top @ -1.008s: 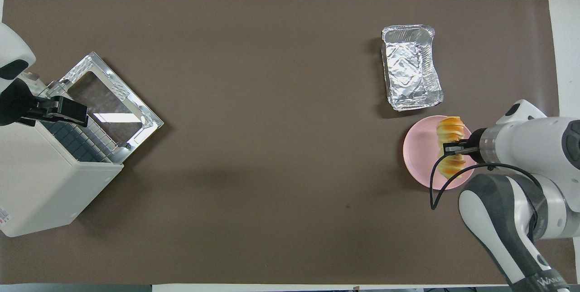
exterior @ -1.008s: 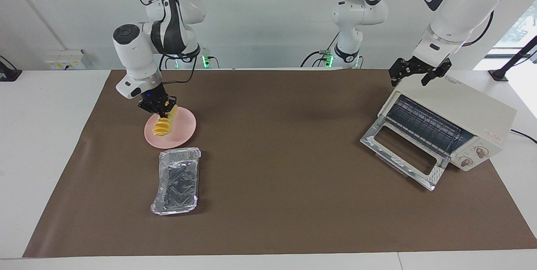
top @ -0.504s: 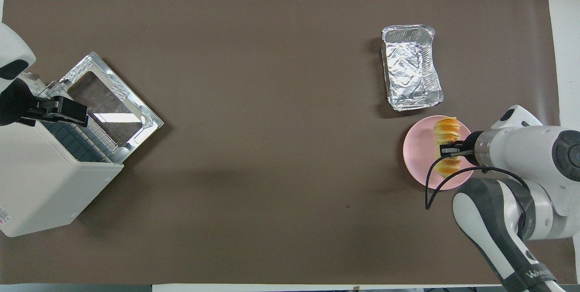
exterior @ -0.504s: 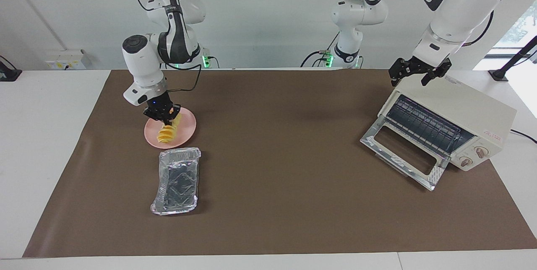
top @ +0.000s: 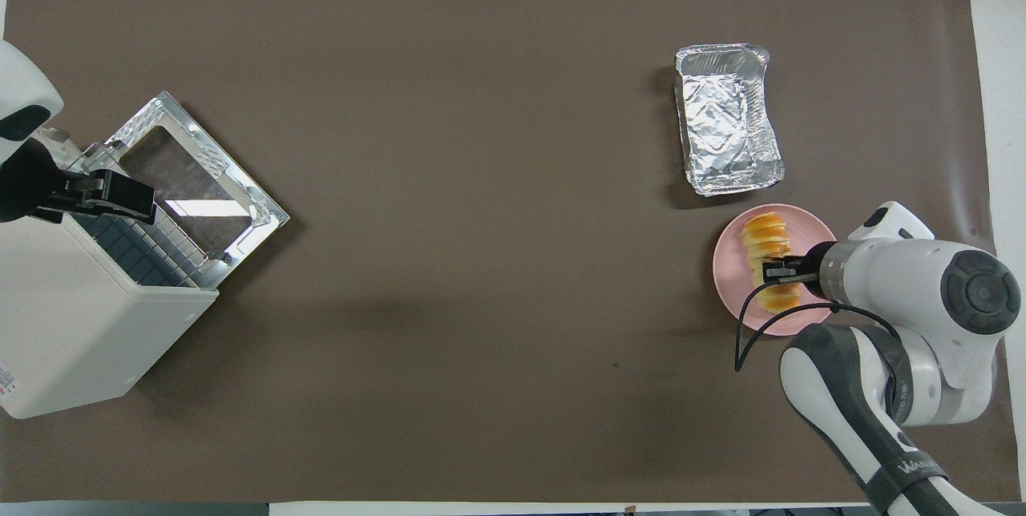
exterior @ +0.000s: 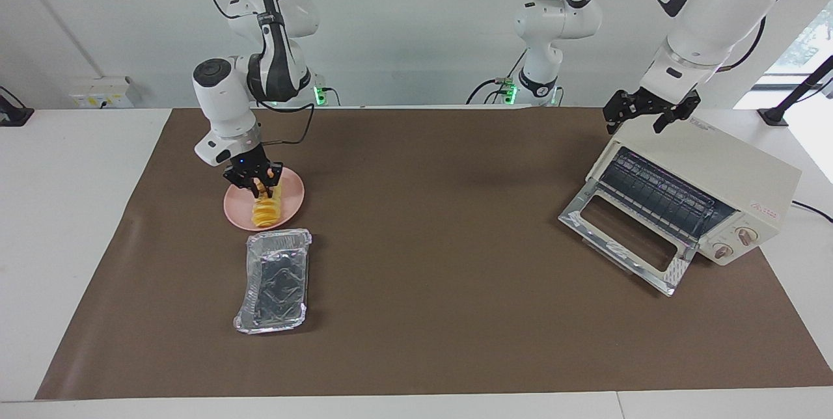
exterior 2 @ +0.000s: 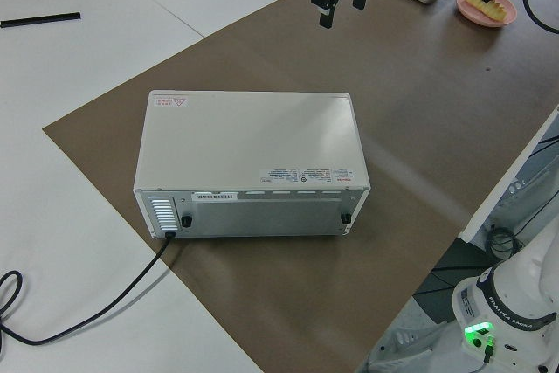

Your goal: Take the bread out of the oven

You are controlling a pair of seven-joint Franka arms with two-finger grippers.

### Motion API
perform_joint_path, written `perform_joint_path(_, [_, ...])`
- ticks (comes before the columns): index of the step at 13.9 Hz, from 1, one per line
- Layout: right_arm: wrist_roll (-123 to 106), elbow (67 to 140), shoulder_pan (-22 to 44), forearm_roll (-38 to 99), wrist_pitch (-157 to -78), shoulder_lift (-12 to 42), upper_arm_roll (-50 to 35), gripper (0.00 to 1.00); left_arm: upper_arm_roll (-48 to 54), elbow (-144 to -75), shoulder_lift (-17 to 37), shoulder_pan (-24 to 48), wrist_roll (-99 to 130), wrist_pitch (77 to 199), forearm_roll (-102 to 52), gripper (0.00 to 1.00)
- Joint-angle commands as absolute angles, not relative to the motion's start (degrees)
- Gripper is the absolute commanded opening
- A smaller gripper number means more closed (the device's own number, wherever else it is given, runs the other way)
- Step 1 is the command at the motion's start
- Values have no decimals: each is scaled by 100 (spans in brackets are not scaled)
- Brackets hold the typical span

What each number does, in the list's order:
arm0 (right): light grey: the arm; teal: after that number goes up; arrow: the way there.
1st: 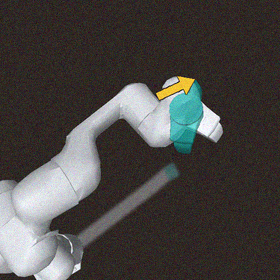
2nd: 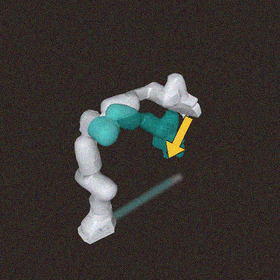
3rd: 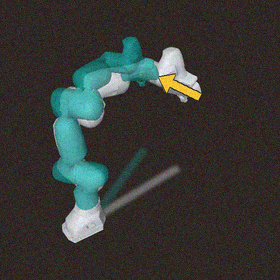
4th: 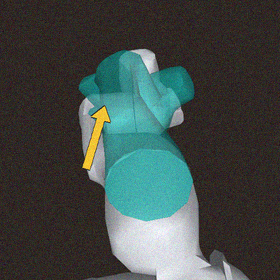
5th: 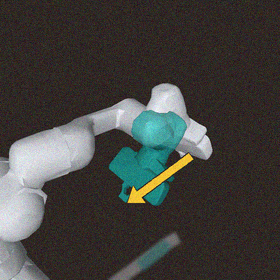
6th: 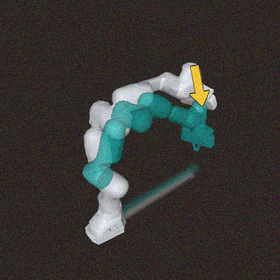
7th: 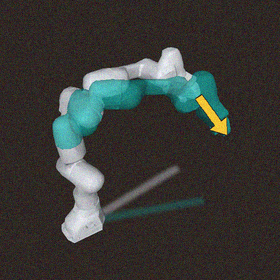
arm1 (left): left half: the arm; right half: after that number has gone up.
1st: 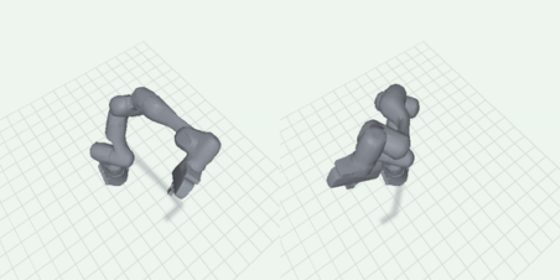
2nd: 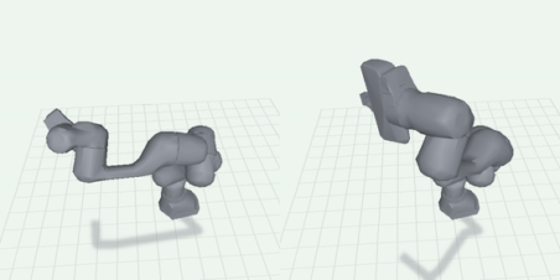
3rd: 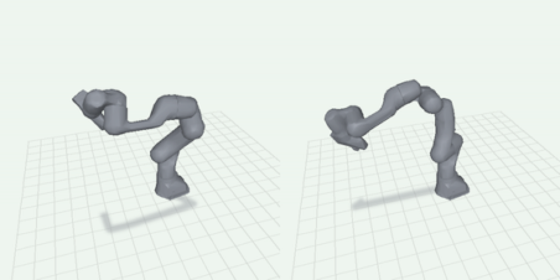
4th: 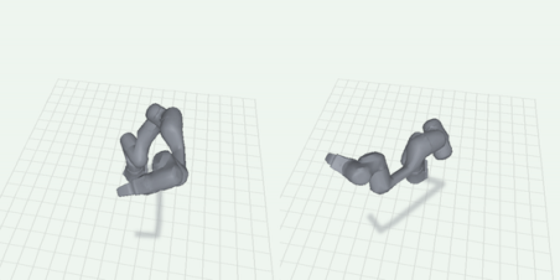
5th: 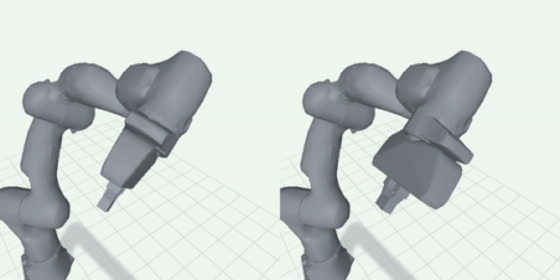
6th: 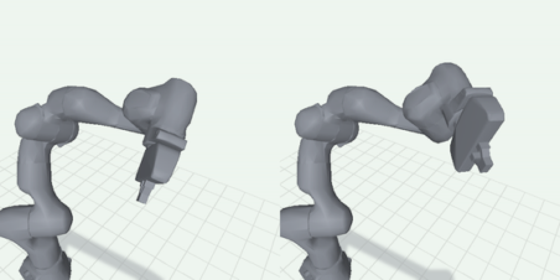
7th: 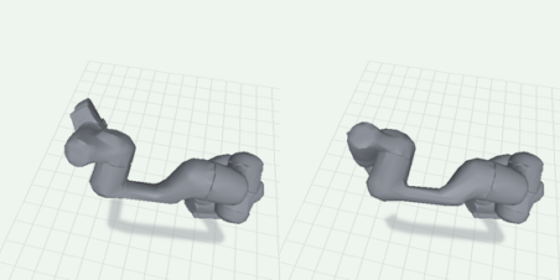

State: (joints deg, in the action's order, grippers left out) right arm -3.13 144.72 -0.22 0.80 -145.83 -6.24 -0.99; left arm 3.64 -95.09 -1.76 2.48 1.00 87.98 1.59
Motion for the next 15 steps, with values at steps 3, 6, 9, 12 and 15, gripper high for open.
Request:
perform_joint_path(3, [-281, 13766, -26, 123, -13407, -712, -105, 100, 360, -9554, -281, 211, 132, 8807, 79, 100])
perform_joint_path(6, [-588, 12940, -26, 114, -12386, -712, -114, 100, 360, -9554, -281, 211, 132, 8807, 79, 100])
perform_joint_path(9, [-991, 12167, -105, 114, -11797, -721, -97, 100, 369, -9554, -281, 211, 132, 8807, 79, 100])
perform_joint_path(12, [-1467, 11192, -254, 123, -10850, -668, -88, 100, 360, -9554, -281, 211, 132, 8815, 79, 100])
perform_joint_path(15, [-1774, 10068, -290, 44, -9445, -511, -79, 100, 360, -9554, -281, 211, 132, 8807, 79, 100])
